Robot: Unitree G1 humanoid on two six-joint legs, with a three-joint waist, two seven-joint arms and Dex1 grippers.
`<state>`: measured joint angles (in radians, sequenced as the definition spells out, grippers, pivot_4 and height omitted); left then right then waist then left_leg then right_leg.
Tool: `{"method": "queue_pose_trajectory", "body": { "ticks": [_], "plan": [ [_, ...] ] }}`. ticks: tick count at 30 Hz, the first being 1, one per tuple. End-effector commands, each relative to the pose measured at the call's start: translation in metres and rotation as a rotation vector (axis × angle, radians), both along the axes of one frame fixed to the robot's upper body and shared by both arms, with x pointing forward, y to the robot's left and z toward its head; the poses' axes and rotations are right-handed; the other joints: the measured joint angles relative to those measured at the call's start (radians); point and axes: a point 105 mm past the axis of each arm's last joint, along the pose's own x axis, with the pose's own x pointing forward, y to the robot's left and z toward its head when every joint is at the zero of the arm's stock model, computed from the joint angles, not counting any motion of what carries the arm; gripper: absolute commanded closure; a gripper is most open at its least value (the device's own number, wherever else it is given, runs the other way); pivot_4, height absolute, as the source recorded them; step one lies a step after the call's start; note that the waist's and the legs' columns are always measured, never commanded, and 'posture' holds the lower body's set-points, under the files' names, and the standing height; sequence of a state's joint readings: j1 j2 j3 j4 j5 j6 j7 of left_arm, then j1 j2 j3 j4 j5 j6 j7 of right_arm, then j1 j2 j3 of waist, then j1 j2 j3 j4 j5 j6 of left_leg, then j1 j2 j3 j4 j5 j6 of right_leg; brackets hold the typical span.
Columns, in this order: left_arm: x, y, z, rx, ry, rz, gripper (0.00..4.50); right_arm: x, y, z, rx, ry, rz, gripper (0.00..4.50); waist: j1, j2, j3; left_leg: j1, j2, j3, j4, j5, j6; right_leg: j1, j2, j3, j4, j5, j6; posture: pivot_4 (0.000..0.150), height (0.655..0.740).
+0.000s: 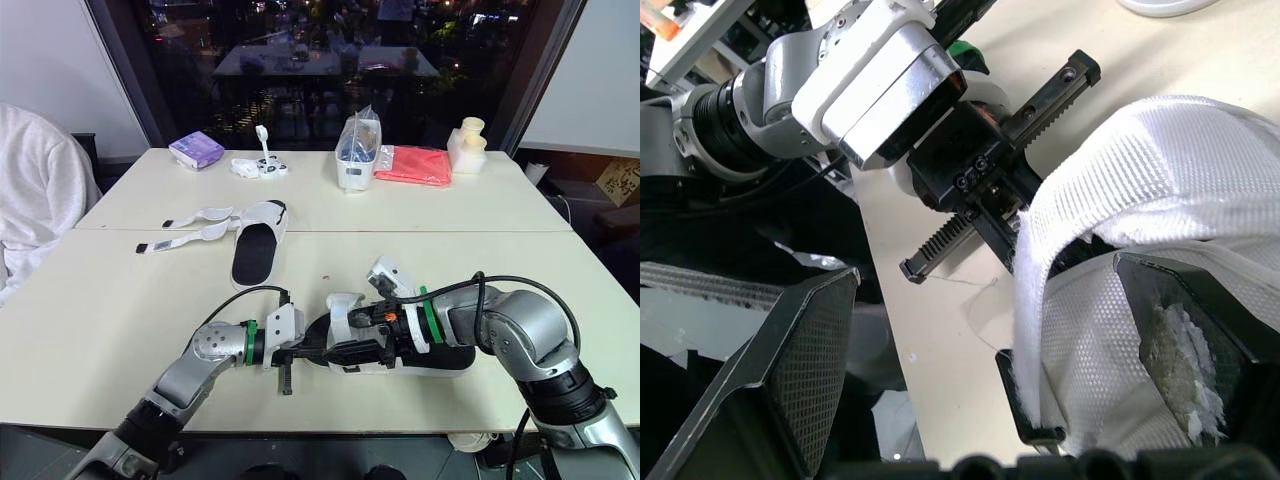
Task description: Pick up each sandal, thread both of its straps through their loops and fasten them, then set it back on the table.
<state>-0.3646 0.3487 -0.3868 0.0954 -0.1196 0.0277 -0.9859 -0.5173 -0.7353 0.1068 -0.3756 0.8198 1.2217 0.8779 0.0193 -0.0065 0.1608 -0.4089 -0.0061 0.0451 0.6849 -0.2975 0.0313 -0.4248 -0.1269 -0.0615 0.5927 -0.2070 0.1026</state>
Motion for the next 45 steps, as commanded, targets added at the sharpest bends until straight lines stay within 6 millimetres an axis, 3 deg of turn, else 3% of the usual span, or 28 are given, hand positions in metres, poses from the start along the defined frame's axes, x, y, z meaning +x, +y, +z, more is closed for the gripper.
{"method": "queue_pose_trajectory", "body": {
  "ticks": [1, 8, 20, 25, 29, 33, 36, 40, 45],
  "plan": [
    [-0.002, 0.003, -0.020, 0.069, 0.046, 0.016, 4.50, 0.006, 0.003, 0.008, 0.030, -0.017, -0.016, 0.89, -0.001, 0.000, 0.000, 0.000, 0.000, 0.000, 0.000, 0.000, 0.000, 0.000, 0.000, 0.000, 0.000, 0.000, 0.000, 0.150, 0.7400],
    [-0.001, 0.004, -0.020, 0.069, 0.044, 0.020, 4.50, 0.008, 0.006, 0.012, 0.041, -0.023, -0.014, 4.39, -0.002, 0.000, 0.000, 0.000, 0.000, 0.000, 0.000, 0.000, 0.000, 0.000, 0.000, 0.000, 0.000, 0.000, 0.000, 0.150, 0.7400],
    [-0.002, 0.003, -0.020, 0.067, 0.045, 0.021, 4.50, -0.006, 0.003, -0.013, -0.069, -0.033, 0.020, 4.45, -0.003, 0.000, 0.000, 0.000, -0.001, 0.000, 0.000, 0.000, 0.000, 0.000, -0.001, 0.000, 0.000, 0.000, 0.000, 0.150, 0.7400],
    [-0.001, 0.004, -0.020, 0.070, 0.046, 0.020, 4.50, -0.002, -0.002, -0.026, -0.134, -0.106, 0.007, 4.45, -0.003, 0.000, 0.000, 0.000, -0.001, 0.000, 0.000, 0.000, 0.000, -0.001, -0.001, -0.001, 0.000, 0.000, 0.000, 0.150, 0.7400],
    [-0.002, 0.004, -0.020, 0.071, 0.046, 0.019, 4.50, -0.001, -0.001, -0.024, -0.117, -0.134, 0.011, 4.45, -0.004, 0.000, 0.000, 0.000, -0.001, 0.000, 0.000, 0.000, 0.000, 0.000, 0.000, -0.001, 0.000, 0.000, 0.000, 0.150, 0.7400],
    [-0.002, 0.004, -0.020, 0.070, 0.048, 0.018, 4.50, -0.003, -0.001, -0.017, -0.096, -0.133, 0.023, 3.23, -0.004, 0.000, 0.000, 0.000, -0.001, 0.000, 0.000, 0.000, 0.000, 0.000, 0.000, -0.001, 0.000, 0.000, 0.000, 0.150, 0.7400],
    [-0.002, 0.004, -0.020, 0.070, 0.048, 0.017, 4.50, -0.005, -0.002, -0.014, -0.091, -0.134, 0.033, 1.74, -0.003, 0.000, 0.000, 0.000, -0.001, 0.000, 0.000, 0.000, 0.000, 0.000, 0.000, -0.001, 0.000, 0.000, 0.000, 0.150, 0.7400],
    [-0.002, 0.003, -0.021, 0.069, 0.048, 0.016, 4.50, -0.010, -0.012, 0.009, -0.081, -0.163, 0.027, 0.02, 0.000, 0.000, 0.000, 0.000, -0.001, 0.000, 0.000, 0.000, 0.000, 0.000, 0.000, -0.001, 0.000, 0.000, 0.000, 0.150, 0.7400],
    [-0.002, 0.004, -0.021, 0.066, 0.052, 0.025, 4.50, -0.031, -0.035, 0.025, -0.098, -0.163, -0.001, 0.02, 0.012, 0.000, 0.000, -0.001, -0.001, 0.000, -0.001, 0.000, 0.000, 0.000, -0.001, -0.001, -0.001, 0.000, 0.000, 0.150, 0.7400]
  ]
}}
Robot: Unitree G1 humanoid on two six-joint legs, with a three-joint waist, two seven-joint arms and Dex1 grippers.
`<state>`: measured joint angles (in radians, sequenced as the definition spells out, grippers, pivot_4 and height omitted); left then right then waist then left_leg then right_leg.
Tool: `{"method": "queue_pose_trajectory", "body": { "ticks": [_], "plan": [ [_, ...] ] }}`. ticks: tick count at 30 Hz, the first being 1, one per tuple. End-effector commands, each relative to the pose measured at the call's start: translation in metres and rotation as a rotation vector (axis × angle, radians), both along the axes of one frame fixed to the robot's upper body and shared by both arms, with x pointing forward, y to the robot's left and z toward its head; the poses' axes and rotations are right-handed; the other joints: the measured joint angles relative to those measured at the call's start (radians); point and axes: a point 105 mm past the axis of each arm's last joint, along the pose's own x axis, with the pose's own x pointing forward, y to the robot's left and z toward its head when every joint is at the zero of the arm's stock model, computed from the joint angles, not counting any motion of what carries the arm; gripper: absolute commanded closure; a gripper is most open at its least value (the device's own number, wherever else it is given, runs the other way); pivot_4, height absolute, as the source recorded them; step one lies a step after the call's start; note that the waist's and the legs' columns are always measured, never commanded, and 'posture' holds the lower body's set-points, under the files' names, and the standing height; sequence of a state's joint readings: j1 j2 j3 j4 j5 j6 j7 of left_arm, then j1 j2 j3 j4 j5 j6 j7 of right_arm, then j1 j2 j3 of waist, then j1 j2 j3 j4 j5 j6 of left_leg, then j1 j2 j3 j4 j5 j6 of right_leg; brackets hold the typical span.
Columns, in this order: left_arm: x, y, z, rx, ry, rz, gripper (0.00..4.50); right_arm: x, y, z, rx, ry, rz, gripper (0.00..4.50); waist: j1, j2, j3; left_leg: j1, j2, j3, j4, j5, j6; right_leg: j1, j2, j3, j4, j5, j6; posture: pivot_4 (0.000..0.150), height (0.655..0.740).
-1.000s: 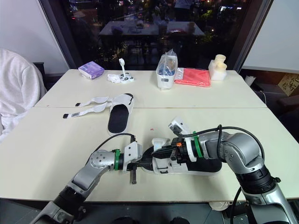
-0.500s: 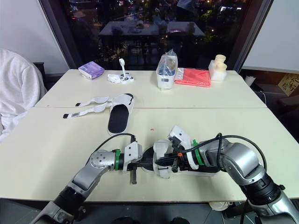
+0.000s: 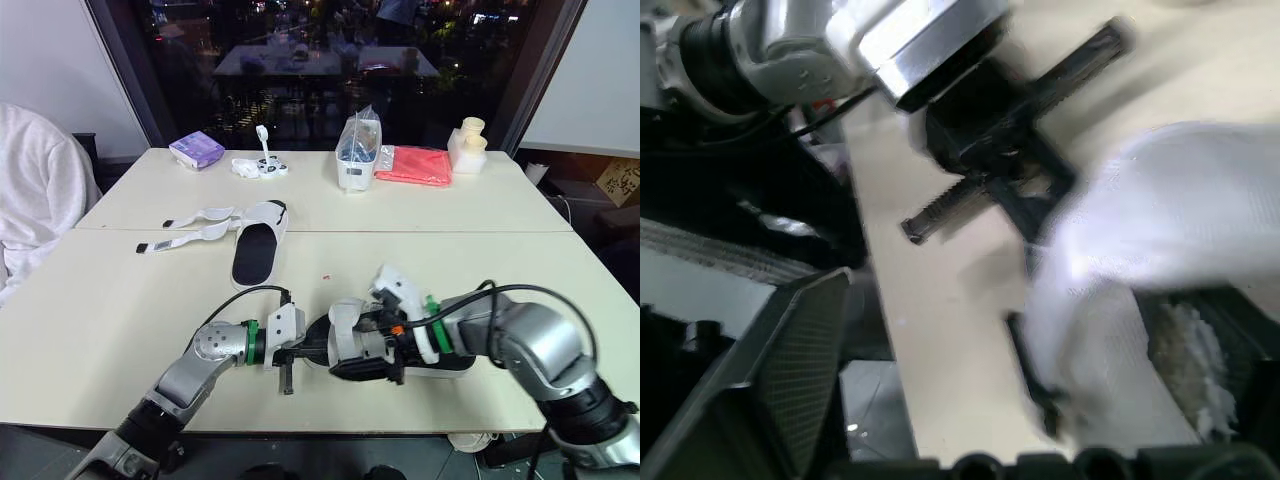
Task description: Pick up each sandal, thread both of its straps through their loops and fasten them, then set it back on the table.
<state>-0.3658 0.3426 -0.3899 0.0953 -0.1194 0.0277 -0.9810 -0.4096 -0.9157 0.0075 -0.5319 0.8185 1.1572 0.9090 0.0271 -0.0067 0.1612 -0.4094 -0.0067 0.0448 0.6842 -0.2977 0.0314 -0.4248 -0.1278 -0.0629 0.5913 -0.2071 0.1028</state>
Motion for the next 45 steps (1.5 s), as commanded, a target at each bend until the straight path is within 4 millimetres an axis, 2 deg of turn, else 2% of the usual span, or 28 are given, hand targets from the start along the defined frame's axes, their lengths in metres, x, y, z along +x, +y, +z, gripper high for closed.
{"method": "queue_pose_trajectory", "body": {
  "ticks": [1, 5, 7, 10, 12, 14, 19, 26, 31, 39, 42, 45],
  "plan": [
    [-0.002, 0.006, -0.022, 0.071, 0.054, 0.026, 4.50, -0.018, -0.008, 0.013, 0.011, -0.019, 0.010, 0.02, 0.009, 0.000, 0.000, 0.000, 0.000, 0.000, -0.001, 0.000, 0.000, 0.001, 0.000, 0.000, 0.000, 0.000, 0.000, 0.150, 0.7400],
    [-0.002, 0.006, -0.023, 0.072, 0.059, 0.021, 4.50, -0.033, -0.021, 0.010, 0.007, 0.004, -0.039, 0.02, 0.013, 0.000, 0.000, -0.001, 0.001, 0.000, -0.001, 0.000, 0.000, 0.000, 0.001, 0.000, 0.000, 0.000, 0.000, 0.150, 0.7400],
    [-0.003, 0.006, -0.024, 0.072, 0.060, 0.018, 4.50, -0.047, -0.020, 0.001, 0.006, 0.025, -0.012, 0.02, 0.013, 0.000, 0.000, -0.001, 0.001, 0.001, -0.001, 0.000, 0.000, 0.001, 0.001, 0.000, 0.000, 0.000, 0.000, 0.150, 0.7400],
    [-0.003, 0.007, -0.024, 0.072, 0.060, 0.016, 4.50, -0.054, -0.020, -0.005, 0.000, 0.029, -0.003, 0.02, 0.013, 0.000, 0.000, -0.001, 0.001, 0.000, -0.001, 0.000, 0.000, 0.001, 0.001, 0.000, 0.000, 0.000, 0.000, 0.150, 0.7400],
    [-0.004, 0.008, -0.025, 0.078, 0.065, 0.006, 4.50, -0.056, -0.020, -0.026, -0.039, 0.038, -0.023, 0.02, 0.012, 0.000, 0.000, -0.001, 0.001, 0.001, -0.001, 0.000, 0.000, 0.000, 0.002, 0.000, 0.000, 0.000, 0.000, 0.150, 0.7400],
    [-0.005, 0.008, -0.025, 0.084, 0.066, -0.003, 4.50, -0.055, -0.019, -0.041, -0.060, 0.030, -0.045, 0.02, 0.012, -0.001, 0.000, 0.000, 0.002, 0.001, -0.001, 0.000, 0.000, 0.000, 0.002, -0.001, 0.000, 0.000, 0.000, 0.150, 0.7400],
    [-0.008, 0.009, -0.026, 0.098, 0.066, -0.027, 4.50, -0.041, -0.016, -0.055, -0.044, -0.034, -0.093, 0.02, 0.012, -0.001, 0.000, 0.000, 0.003, 0.001, -0.001, 0.000, 0.000, 0.000, 0.006, 0.000, 0.000, 0.000, 0.000, 0.150, 0.7400],
    [-0.007, 0.009, -0.026, 0.104, 0.065, -0.035, 4.50, -0.031, -0.001, -0.054, 0.028, -0.045, -0.084, 0.02, 0.010, -0.001, 0.000, 0.000, 0.003, 0.001, -0.001, 0.000, 0.000, 0.000, 0.007, 0.000, 0.000, 0.000, 0.000, 0.150, 0.7400],
    [-0.004, 0.010, -0.026, 0.109, 0.059, -0.032, 4.50, -0.035, 0.010, -0.052, 0.068, -0.012, -0.042, 0.02, 0.011, -0.001, 0.000, 0.000, 0.004, 0.001, -0.001, 0.000, 0.000, 0.000, 0.008, 0.000, 0.000, 0.000, 0.000, 0.150, 0.7400],
    [-0.005, 0.011, -0.025, 0.104, 0.058, -0.023, 4.50, -0.026, 0.021, -0.061, 0.083, 0.035, -0.065, 0.02, 0.010, -0.001, 0.000, 0.000, 0.004, 0.001, -0.001, 0.000, 0.000, 0.000, 0.007, 0.000, 0.000, 0.000, 0.000, 0.150, 0.7400],
    [-0.005, 0.010, -0.025, 0.102, 0.058, -0.020, 4.50, -0.023, 0.022, -0.066, 0.076, 0.057, -0.077, 0.81, 0.010, -0.001, 0.000, 0.001, 0.004, 0.001, -0.001, 0.000, 0.000, 0.000, 0.007, 0.000, 0.000, 0.000, 0.000, 0.150, 0.7400],
    [-0.006, 0.009, -0.025, 0.099, 0.058, -0.017, 4.50, -0.021, 0.021, -0.072, 0.059, 0.083, -0.093, 2.37, 0.011, -0.001, 0.000, 0.000, 0.004, 0.001, -0.001, 0.000, 0.000, 0.000, 0.007, 0.000, 0.000, 0.000, 0.000, 0.150, 0.7400]
  ]
}}
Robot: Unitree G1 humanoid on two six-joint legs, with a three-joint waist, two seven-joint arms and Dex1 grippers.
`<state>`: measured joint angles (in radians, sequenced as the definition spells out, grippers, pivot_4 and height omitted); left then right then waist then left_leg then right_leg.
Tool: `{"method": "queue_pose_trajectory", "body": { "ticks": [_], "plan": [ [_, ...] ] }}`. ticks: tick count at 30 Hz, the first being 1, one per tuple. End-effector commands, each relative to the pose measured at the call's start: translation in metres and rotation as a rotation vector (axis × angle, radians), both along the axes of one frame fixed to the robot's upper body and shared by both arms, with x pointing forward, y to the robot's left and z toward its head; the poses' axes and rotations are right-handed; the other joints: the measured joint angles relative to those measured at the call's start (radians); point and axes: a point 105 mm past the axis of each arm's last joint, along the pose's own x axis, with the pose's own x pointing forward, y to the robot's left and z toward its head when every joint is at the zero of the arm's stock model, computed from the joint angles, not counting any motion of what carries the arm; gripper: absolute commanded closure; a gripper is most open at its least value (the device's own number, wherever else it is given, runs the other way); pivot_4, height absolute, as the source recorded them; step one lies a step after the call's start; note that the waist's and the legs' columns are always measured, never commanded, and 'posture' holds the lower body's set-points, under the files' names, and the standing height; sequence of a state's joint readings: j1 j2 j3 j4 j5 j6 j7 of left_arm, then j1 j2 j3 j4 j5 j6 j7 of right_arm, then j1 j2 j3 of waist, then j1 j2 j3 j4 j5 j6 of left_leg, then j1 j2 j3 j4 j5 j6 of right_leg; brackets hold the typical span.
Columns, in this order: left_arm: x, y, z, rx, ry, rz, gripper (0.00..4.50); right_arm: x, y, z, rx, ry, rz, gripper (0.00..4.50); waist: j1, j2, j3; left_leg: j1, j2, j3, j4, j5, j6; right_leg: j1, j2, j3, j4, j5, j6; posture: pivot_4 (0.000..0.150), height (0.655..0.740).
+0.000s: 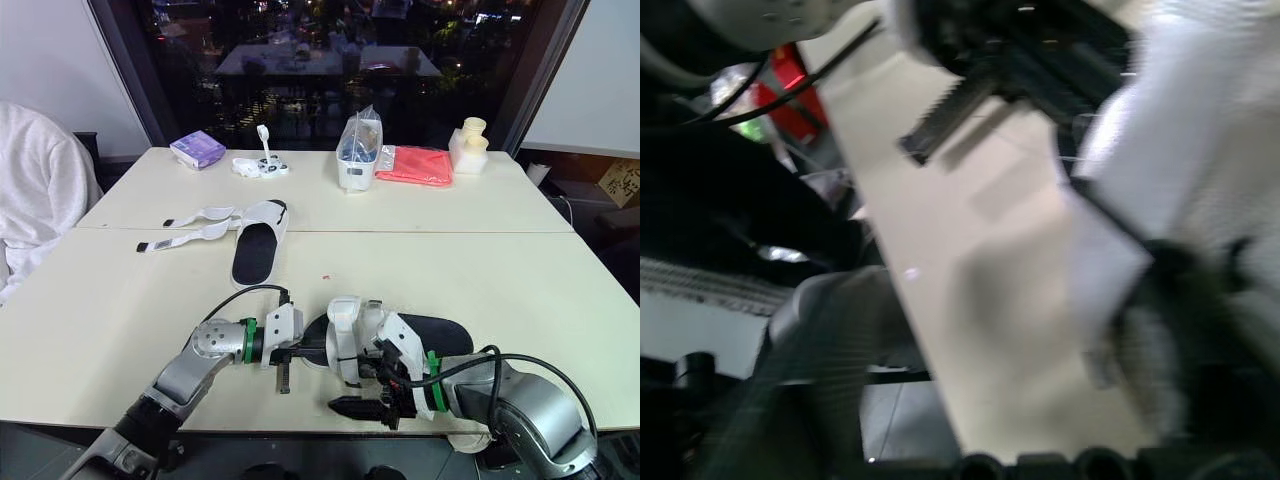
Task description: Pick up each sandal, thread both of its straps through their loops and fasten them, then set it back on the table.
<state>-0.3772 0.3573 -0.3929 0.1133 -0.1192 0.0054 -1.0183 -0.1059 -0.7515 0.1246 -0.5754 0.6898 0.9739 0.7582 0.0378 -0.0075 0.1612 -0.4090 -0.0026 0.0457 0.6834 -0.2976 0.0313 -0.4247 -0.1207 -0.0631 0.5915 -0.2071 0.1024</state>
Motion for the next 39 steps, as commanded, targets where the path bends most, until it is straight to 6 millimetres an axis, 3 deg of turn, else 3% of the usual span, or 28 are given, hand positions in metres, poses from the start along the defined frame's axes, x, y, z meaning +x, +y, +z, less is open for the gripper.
{"method": "queue_pose_trajectory", "body": {
  "ticks": [1, 4, 5, 10, 15, 22, 29, 36, 39],
  "plan": [
    [-0.005, 0.006, -0.024, 0.078, 0.062, 0.020, 4.50, 0.004, 0.000, -0.005, -0.010, 0.010, -0.017, 2.86, 0.000, 0.000, 0.000, 0.000, 0.000, 0.000, 0.000, 0.000, 0.000, 0.000, 0.000, 0.000, 0.000, 0.000, 0.000, 0.150, 0.7400],
    [-0.006, 0.006, -0.024, 0.075, 0.063, 0.023, 4.50, 0.007, -0.003, -0.012, -0.019, 0.033, -0.040, 4.43, 0.000, 0.000, 0.000, 0.000, 0.000, 0.000, 0.000, 0.000, 0.000, 0.000, 0.000, 0.000, 0.000, 0.000, 0.000, 0.150, 0.7400],
    [-0.006, 0.006, -0.024, 0.074, 0.063, 0.024, 4.50, 0.006, -0.004, -0.015, -0.024, 0.049, -0.037, 4.48, -0.001, 0.000, 0.000, 0.000, 0.000, 0.000, 0.000, 0.000, 0.000, 0.000, 0.000, 0.000, 0.000, 0.000, 0.000, 0.150, 0.7400],
    [-0.007, 0.006, -0.024, 0.073, 0.067, 0.029, 4.50, -0.008, -0.007, -0.026, -0.025, 0.186, -0.037, 4.48, 0.001, 0.000, 0.000, 0.001, 0.000, 0.000, 0.000, 0.000, 0.000, 0.000, 0.000, 0.000, 0.000, 0.000, 0.000, 0.150, 0.7400],
    [-0.011, 0.008, -0.026, 0.082, 0.082, 0.024, 4.50, -0.039, -0.006, -0.035, 0.008, 0.402, 0.029, 4.48, 0.001, 0.000, 0.000, 0.000, 0.000, 0.000, 0.000, 0.000, 0.000, 0.001, 0.000, 0.000, 0.000, 0.000, 0.000, 0.150, 0.7400],
    [-0.017, 0.010, -0.031, 0.115, 0.091, -0.002, 4.50, -0.068, -0.007, -0.020, 0.057, 0.568, 0.114, 4.48, 0.002, 0.000, -0.001, 0.000, 0.000, 0.000, 0.000, -0.001, 0.001, 0.001, -0.002, 0.000, 0.000, 0.000, 0.000, 0.150, 0.7400],
    [-0.019, 0.009, -0.034, 0.128, 0.094, -0.008, 4.50, -0.056, -0.012, -0.001, 0.011, 0.408, 0.123, 4.48, 0.002, 0.000, -0.001, 0.000, 0.000, 0.000, 0.000, -0.001, 0.001, 0.000, -0.002, -0.001, -0.003, 0.000, 0.000, 0.150, 0.7400],
    [-0.019, 0.009, -0.040, 0.162, 0.090, -0.022, 4.50, -0.030, -0.015, 0.060, 0.048, 0.147, 0.162, 4.48, 0.002, 0.000, -0.001, 0.000, 0.000, 0.000, 0.000, -0.001, 0.001, 0.002, 0.000, -0.001, -0.003, 0.000, 0.000, 0.150, 0.7400],
    [-0.019, 0.009, -0.042, 0.167, 0.087, -0.028, 4.50, -0.018, -0.016, 0.077, 0.051, 0.098, 0.159, 4.48, 0.003, 0.000, 0.000, 0.000, 0.000, 0.000, 0.000, -0.001, 0.001, 0.002, 0.000, -0.001, -0.003, 0.000, 0.000, 0.150, 0.7400]
  ]
}}
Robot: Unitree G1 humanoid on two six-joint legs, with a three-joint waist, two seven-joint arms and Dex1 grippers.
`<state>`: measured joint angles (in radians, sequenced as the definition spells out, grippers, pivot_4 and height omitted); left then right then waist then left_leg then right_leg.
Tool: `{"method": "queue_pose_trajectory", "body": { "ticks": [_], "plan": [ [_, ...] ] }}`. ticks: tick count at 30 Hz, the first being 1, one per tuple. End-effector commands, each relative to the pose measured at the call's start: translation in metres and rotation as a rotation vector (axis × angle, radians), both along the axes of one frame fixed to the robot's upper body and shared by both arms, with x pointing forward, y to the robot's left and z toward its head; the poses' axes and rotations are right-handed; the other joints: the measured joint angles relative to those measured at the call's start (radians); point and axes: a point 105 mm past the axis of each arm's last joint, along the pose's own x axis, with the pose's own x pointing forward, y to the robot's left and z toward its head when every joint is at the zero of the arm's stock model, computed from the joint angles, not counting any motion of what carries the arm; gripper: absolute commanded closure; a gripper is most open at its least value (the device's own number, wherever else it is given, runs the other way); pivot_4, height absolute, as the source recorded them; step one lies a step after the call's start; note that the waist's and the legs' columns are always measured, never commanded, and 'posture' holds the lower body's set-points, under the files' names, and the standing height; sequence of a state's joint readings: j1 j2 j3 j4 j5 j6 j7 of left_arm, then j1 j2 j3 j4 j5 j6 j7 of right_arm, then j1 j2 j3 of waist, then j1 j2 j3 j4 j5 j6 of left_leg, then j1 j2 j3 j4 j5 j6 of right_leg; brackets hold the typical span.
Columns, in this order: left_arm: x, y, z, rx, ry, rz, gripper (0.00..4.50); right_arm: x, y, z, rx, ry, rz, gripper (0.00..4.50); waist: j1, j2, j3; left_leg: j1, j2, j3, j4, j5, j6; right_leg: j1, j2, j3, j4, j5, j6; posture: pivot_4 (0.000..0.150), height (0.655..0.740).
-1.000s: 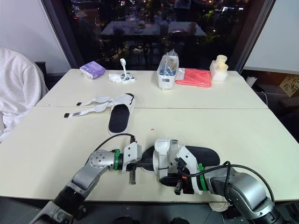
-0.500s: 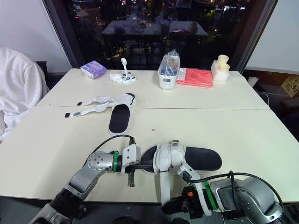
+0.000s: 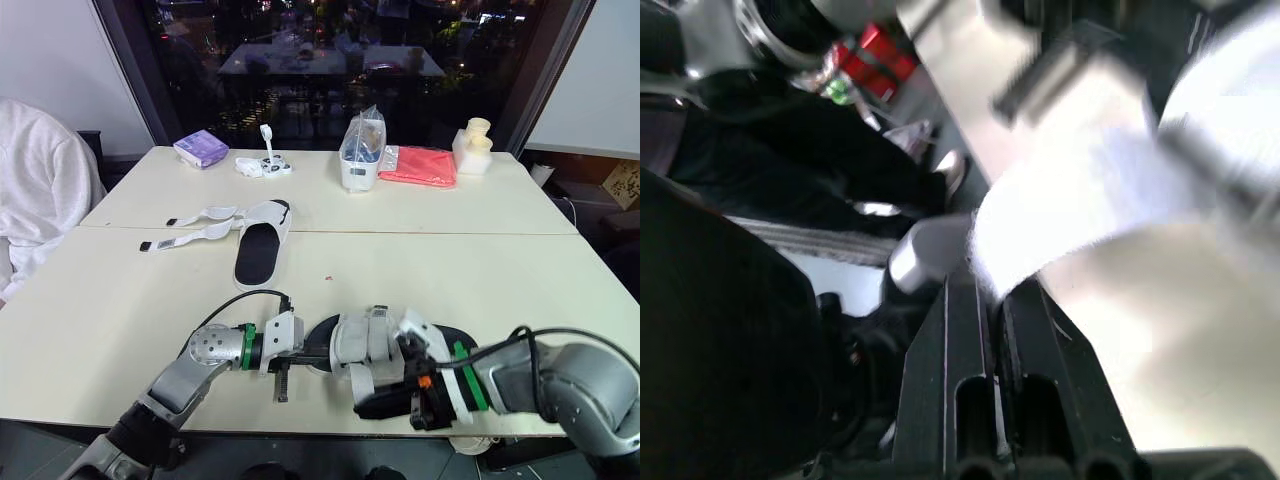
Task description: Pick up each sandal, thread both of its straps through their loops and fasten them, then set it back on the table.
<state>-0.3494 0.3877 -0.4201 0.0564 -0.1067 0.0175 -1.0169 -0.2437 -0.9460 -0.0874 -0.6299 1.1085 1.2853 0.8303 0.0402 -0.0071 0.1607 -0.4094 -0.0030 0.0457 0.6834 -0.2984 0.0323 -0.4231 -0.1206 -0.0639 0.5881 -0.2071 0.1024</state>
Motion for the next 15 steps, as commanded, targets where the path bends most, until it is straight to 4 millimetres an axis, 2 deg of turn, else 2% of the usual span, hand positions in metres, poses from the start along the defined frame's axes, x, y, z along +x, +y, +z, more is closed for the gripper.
{"method": "queue_pose_trajectory", "body": {
  "ticks": [1, 4, 11, 15],
  "plan": [
    [-0.009, 0.008, -0.040, 0.144, 0.093, -0.002, 4.50, 0.012, 0.000, 0.025, 0.035, -0.081, 0.011, 4.48, 0.001, 0.000, 0.000, 0.000, 0.000, 0.000, 0.000, 0.000, 0.000, 0.000, 0.000, 0.000, 0.000, 0.000, 0.000, 0.150, 0.7400],
    [-0.009, 0.008, -0.044, 0.165, 0.090, -0.009, 4.50, 0.029, 0.001, 0.030, 0.033, -0.123, -0.011, 4.48, 0.001, 0.000, 0.000, -0.001, -0.001, 0.000, 0.000, 0.000, 0.000, 0.000, -0.001, 0.000, -0.001, 0.000, 0.000, 0.150, 0.7400],
    [-0.010, 0.006, -0.047, 0.162, 0.099, -0.012, 4.50, 0.062, -0.002, 0.017, -0.012, -0.152, -0.053, 4.48, 0.000, 0.000, 0.000, 0.000, -0.001, 0.000, 0.000, 0.000, 0.000, -0.001, -0.003, 0.000, -0.002, 0.000, 0.000, 0.150, 0.7400],
    [-0.009, 0.006, -0.047, 0.160, 0.098, -0.008, 4.50, 0.070, -0.003, 0.016, -0.016, -0.150, -0.057, 4.48, 0.001, 0.001, 0.000, 0.000, -0.002, 0.000, 0.001, 0.000, 0.000, -0.001, -0.003, 0.000, -0.002, 0.001, 0.000, 0.150, 0.7400]
  ]
}}
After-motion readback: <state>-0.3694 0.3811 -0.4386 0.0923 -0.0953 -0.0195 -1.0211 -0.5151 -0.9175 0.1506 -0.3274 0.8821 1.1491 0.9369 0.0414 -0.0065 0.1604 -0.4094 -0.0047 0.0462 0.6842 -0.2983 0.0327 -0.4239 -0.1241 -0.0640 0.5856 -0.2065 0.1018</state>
